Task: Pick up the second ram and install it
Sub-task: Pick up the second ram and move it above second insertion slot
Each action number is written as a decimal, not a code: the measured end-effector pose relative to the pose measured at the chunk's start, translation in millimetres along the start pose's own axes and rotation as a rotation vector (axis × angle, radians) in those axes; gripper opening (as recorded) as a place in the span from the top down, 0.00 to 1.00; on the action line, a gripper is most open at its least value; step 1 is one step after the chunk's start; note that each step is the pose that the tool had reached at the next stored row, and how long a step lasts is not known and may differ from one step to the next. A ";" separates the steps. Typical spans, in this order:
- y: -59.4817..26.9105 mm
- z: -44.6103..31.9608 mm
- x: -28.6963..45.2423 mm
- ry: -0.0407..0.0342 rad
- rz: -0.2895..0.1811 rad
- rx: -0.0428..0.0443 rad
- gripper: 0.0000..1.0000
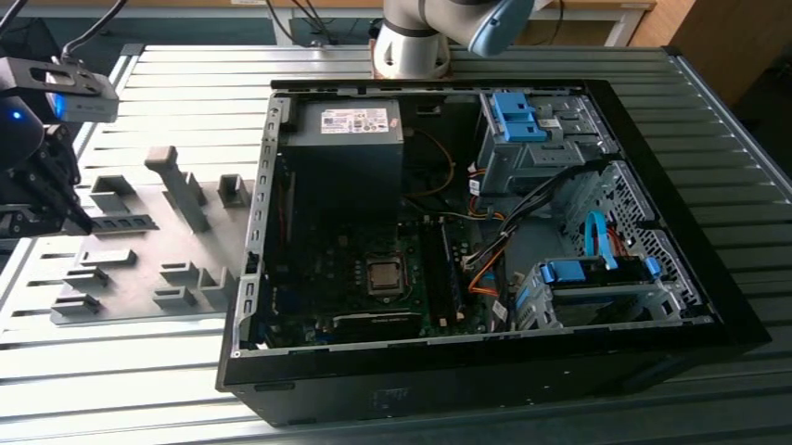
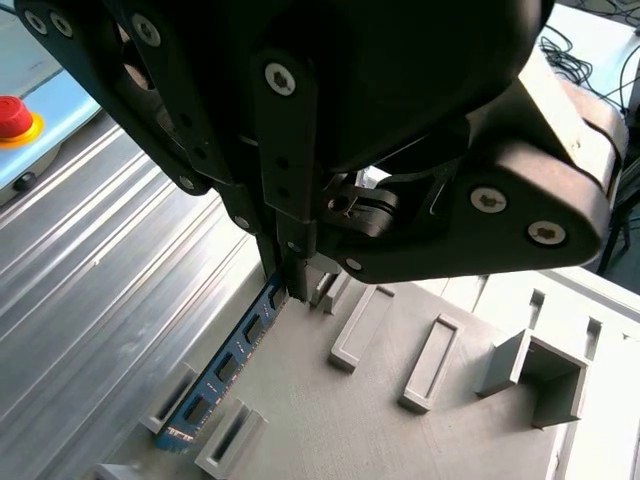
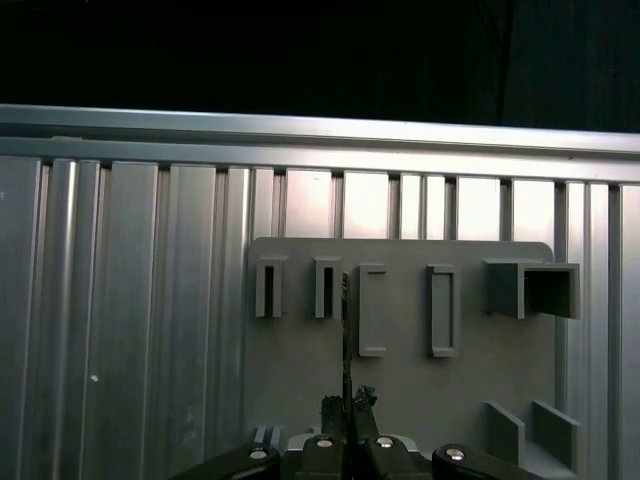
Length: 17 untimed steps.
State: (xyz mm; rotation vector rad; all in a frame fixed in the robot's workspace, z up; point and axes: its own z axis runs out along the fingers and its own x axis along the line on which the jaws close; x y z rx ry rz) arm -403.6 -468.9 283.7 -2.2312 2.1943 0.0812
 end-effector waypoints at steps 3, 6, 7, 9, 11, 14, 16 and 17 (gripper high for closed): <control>0.1 -2.3 -0.1 0.0000 0.000 0.0000 0.86; 0.1 -3.5 -0.2 -0.0001 0.000 0.0001 0.86; 0.1 -3.9 -0.2 -0.0001 0.000 0.0001 0.86; 0.1 -4.6 -0.2 0.0000 0.000 0.0001 0.86; 0.1 -5.3 -0.2 0.0000 0.000 0.0001 0.86; 0.2 -6.2 -0.3 0.0000 0.000 0.0000 0.86; 0.2 -6.7 -0.3 -0.0001 0.000 0.0001 0.86; 0.2 -6.9 -0.3 -0.0001 0.000 0.0001 0.86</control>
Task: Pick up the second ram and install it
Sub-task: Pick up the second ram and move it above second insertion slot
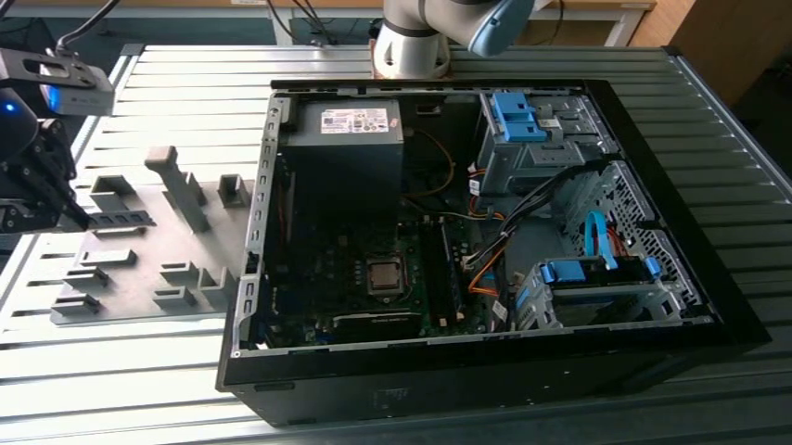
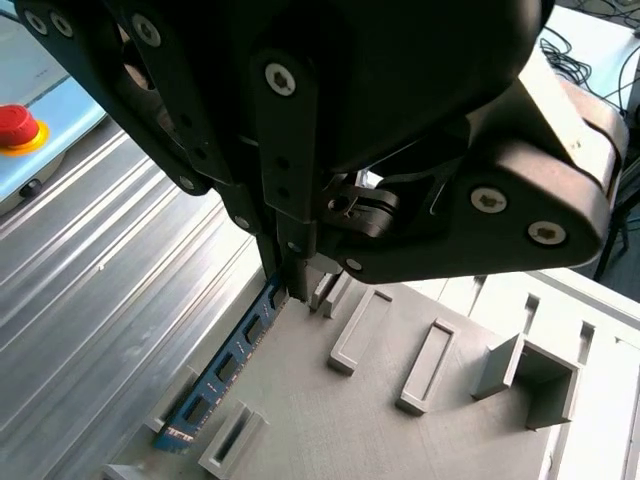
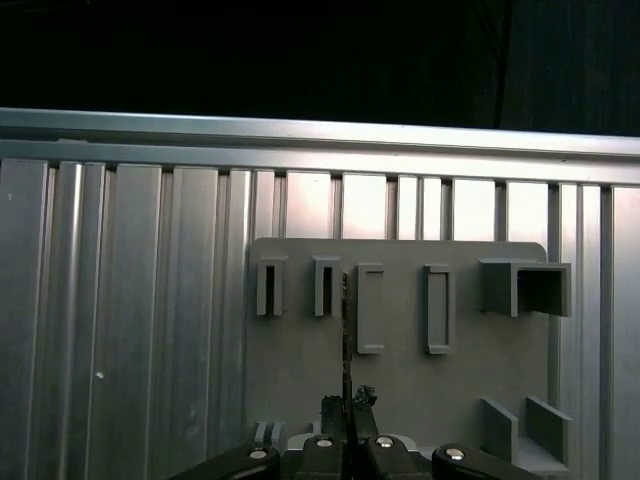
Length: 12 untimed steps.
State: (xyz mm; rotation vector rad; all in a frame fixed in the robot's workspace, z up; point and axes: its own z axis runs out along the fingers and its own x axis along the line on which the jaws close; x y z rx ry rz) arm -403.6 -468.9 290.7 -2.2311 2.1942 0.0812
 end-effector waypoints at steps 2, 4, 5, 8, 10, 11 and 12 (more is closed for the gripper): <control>0.0 -0.6 0.0 0.0001 0.000 -0.0001 0.86; 0.1 -1.3 0.0 0.0001 0.000 -0.0001 0.86; 0.1 -1.8 -0.1 0.0001 0.000 -0.0001 0.86; 0.1 -3.2 -0.2 0.0000 0.000 0.0000 0.86; 0.1 -4.0 -0.2 0.0001 0.000 -0.0001 0.86; 0.1 -4.4 -0.3 0.0001 0.000 -0.0001 0.86; 0.1 -4.8 -0.3 0.0000 0.000 -0.0001 0.86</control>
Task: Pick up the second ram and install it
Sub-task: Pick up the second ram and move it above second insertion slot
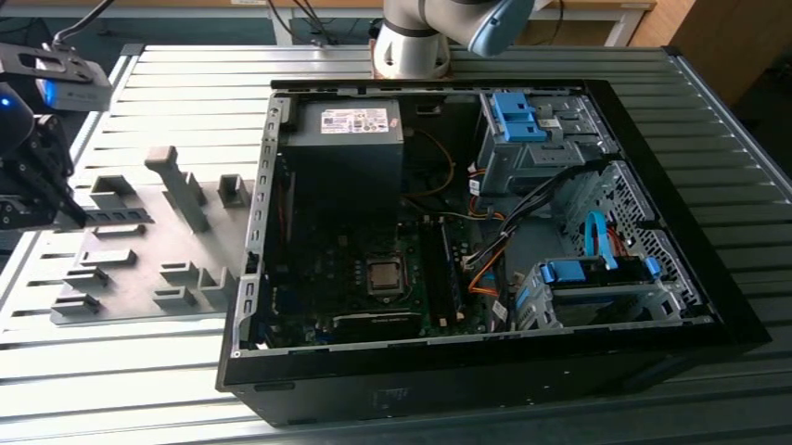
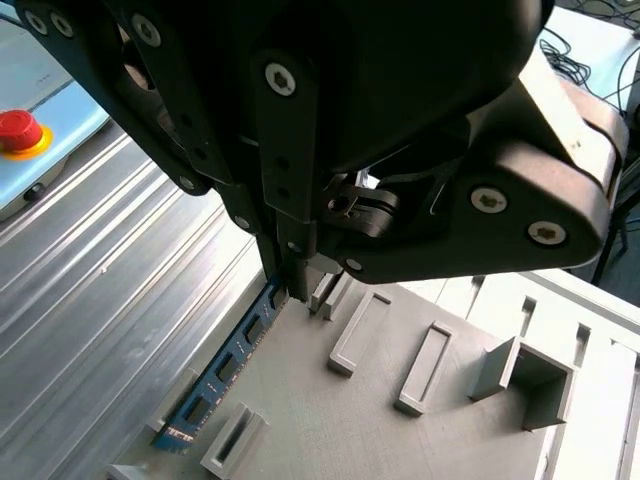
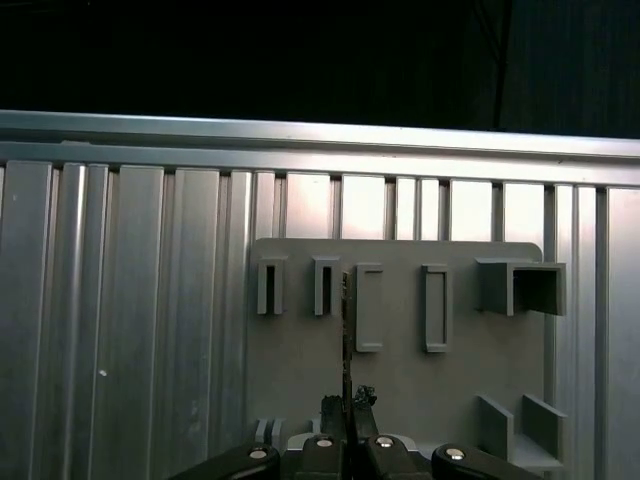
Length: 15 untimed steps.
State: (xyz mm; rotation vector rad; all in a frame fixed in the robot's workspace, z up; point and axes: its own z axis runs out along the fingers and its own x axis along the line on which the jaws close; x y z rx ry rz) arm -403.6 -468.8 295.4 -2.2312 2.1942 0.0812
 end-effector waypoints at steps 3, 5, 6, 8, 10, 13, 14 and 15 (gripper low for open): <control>0.0 -1.4 -0.2 0.0001 0.000 -0.0001 0.86; 0.1 -2.9 -0.2 0.0000 0.000 0.0000 0.86; 0.1 -3.6 -0.3 0.0000 0.000 0.0000 0.86; 0.2 -5.2 -0.4 0.0000 0.000 0.0000 0.86; 0.2 -7.0 -0.5 0.0000 0.000 0.0000 0.86; 0.3 -9.7 -0.6 0.0000 0.000 0.0000 0.86; 0.3 -10.6 -0.6 0.0001 0.000 -0.0001 0.86; 0.4 -11.5 -0.7 0.0001 0.000 0.0000 0.86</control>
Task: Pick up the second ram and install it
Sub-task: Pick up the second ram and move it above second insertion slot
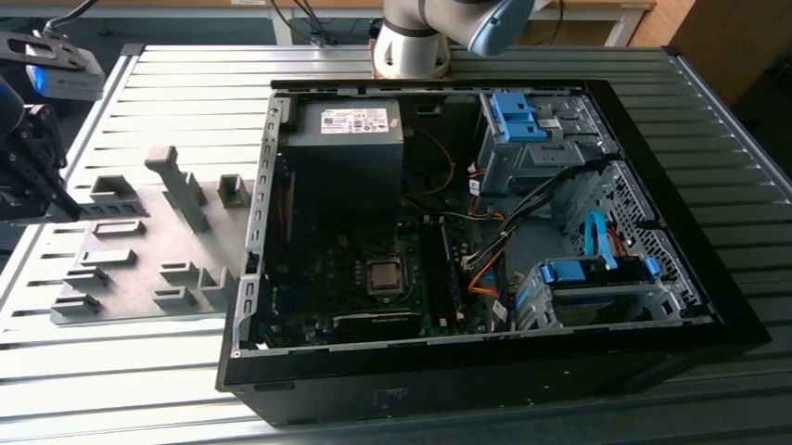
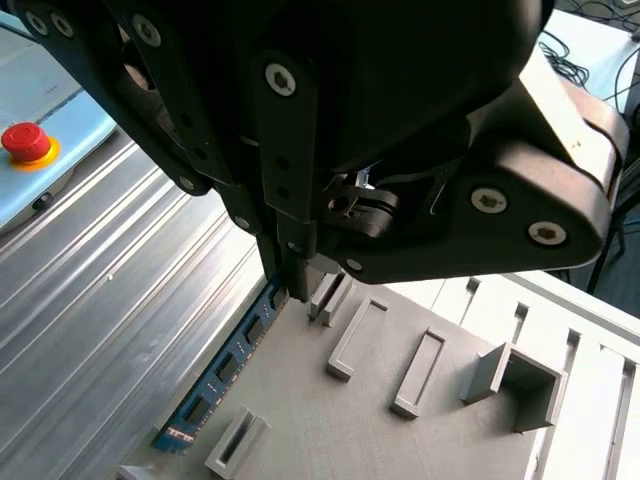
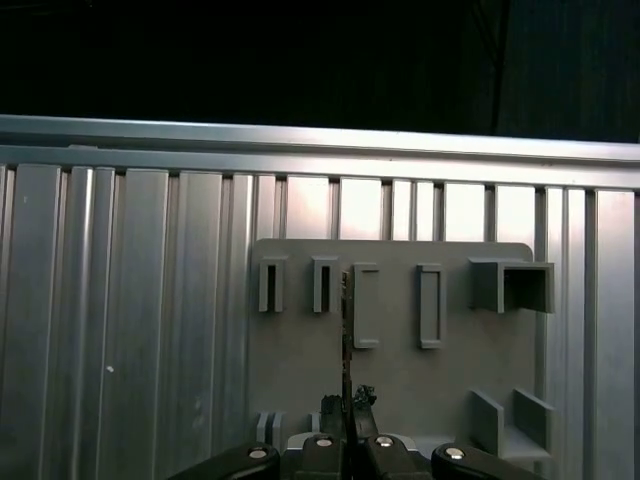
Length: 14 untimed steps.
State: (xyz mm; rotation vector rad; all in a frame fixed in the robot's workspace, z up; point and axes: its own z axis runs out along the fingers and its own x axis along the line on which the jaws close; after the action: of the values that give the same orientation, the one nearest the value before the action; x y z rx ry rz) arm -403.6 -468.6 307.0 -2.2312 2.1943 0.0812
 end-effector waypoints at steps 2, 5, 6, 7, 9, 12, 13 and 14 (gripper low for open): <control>0.0 -1.8 -0.1 0.0000 0.000 0.0000 0.86; 0.1 -3.6 -0.2 0.0000 0.000 0.0000 0.86; 0.1 -4.2 -0.3 0.0000 0.000 0.0000 0.86; 0.1 -4.8 -0.3 -0.0001 0.000 0.0000 0.86; 0.2 -6.2 -0.4 0.0000 0.000 0.0000 0.86; 0.2 -8.2 -0.5 -0.0001 0.000 0.0000 0.86; 0.2 -8.7 -0.5 -0.0001 0.000 0.0001 0.86; 0.3 -9.3 -0.6 0.0000 0.000 0.0000 0.86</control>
State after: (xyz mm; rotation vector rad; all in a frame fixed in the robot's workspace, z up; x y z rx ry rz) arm -403.6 -468.4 316.3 -2.2312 2.1942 0.0812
